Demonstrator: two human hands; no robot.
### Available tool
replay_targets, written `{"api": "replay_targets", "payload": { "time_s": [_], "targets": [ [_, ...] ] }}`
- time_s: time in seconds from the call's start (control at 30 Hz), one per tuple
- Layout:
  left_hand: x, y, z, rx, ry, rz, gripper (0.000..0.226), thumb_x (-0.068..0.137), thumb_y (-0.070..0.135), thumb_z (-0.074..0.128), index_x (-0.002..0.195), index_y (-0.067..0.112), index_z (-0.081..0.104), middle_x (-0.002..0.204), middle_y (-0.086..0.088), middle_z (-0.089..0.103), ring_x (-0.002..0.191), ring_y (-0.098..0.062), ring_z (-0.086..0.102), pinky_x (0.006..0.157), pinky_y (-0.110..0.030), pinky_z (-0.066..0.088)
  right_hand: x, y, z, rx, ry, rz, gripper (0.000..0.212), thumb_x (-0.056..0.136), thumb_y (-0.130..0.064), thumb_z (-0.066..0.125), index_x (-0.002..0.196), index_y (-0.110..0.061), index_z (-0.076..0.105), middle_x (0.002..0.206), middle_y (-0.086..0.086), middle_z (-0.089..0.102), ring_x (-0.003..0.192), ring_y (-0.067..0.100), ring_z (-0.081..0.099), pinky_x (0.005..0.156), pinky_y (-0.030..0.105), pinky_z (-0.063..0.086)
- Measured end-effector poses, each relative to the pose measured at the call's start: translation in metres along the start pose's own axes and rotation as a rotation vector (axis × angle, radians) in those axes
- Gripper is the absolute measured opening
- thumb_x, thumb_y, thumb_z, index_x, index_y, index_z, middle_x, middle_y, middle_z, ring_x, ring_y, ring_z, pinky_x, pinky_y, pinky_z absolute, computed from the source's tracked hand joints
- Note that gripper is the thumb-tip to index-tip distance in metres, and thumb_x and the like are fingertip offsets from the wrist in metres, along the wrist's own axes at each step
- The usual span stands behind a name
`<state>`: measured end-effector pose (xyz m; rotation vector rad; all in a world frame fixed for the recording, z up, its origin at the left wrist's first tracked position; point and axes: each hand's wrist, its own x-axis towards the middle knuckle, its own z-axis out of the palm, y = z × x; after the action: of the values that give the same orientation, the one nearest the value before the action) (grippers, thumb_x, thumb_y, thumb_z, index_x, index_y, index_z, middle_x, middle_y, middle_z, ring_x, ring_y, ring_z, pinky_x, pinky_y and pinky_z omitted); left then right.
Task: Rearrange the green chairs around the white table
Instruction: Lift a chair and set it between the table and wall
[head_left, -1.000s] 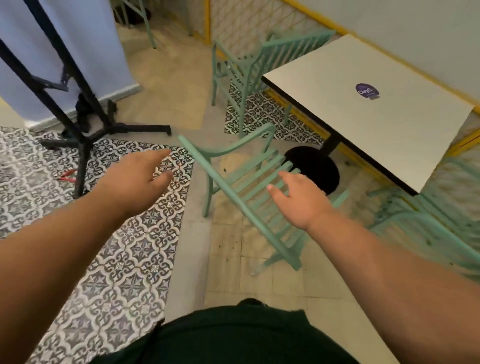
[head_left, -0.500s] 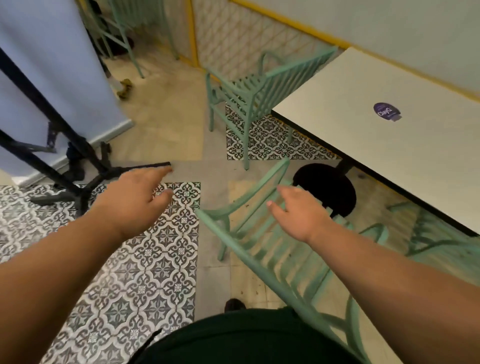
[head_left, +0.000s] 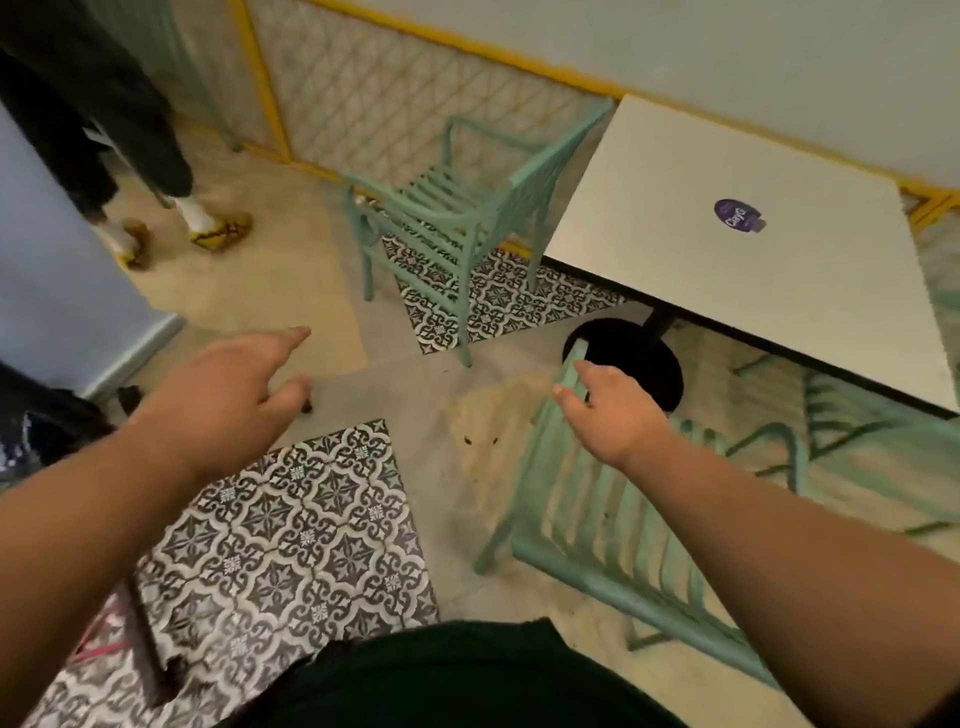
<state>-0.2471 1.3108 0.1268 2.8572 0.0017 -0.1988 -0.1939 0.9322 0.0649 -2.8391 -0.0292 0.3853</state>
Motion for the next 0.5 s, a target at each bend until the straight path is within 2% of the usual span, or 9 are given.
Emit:
{"api": "replay_targets", "payload": {
  "time_s": [0.17, 0.27, 0.4, 0.5],
  "targets": [
    [0.06, -0.047, -0.023, 0.043, -0.064, 0.121, 0.06, 0.101, 0.048, 0.041, 0.157, 0.028, 0.033, 0.157, -0.008, 0.044, 0.144, -0.029, 0.038, 0.115, -0.051, 0.036, -0.005, -0.037, 0.007, 0.114, 0.034, 0.153, 0.068, 0.101, -0.059, 0.037, 0.155, -0.017, 0.037, 0.155, 0.012, 0.045, 0.14, 0.03, 0.042, 0.113, 0.042, 0.034],
    [0.105, -0.051, -0.026, 0.025, -0.084, 0.185, 0.06, 0.101, 0.046, 0.042, 0.157, 0.026, 0.033, 0.158, -0.009, 0.043, 0.145, -0.03, 0.035, 0.117, -0.048, 0.031, 0.007, -0.044, 0.003, 0.162, 0.075, 0.232, 0.069, 0.1, -0.06, 0.037, 0.154, -0.018, 0.038, 0.153, 0.012, 0.046, 0.137, 0.029, 0.046, 0.111, 0.043, 0.037],
    [0.17, -0.043, -0.027, 0.017, -0.072, 0.251, 0.056, 0.102, 0.045, 0.044, 0.155, 0.028, 0.036, 0.156, -0.008, 0.046, 0.142, -0.029, 0.039, 0.114, -0.047, 0.033, 0.042, -0.041, 0.0, 0.179, 0.093, 0.312, 0.072, 0.099, -0.062, 0.037, 0.156, -0.018, 0.035, 0.156, 0.009, 0.043, 0.14, 0.029, 0.044, 0.113, 0.045, 0.038],
    [0.224, -0.043, -0.029, 0.034, -0.086, 0.272, 0.055, 0.102, 0.042, 0.046, 0.154, 0.024, 0.04, 0.155, -0.01, 0.047, 0.141, -0.03, 0.04, 0.114, -0.046, 0.034, 0.085, -0.041, -0.002, 0.186, 0.104, 0.333, 0.069, 0.099, -0.061, 0.038, 0.153, -0.018, 0.039, 0.152, 0.009, 0.048, 0.133, 0.028, 0.051, 0.107, 0.043, 0.042]
  ]
}}
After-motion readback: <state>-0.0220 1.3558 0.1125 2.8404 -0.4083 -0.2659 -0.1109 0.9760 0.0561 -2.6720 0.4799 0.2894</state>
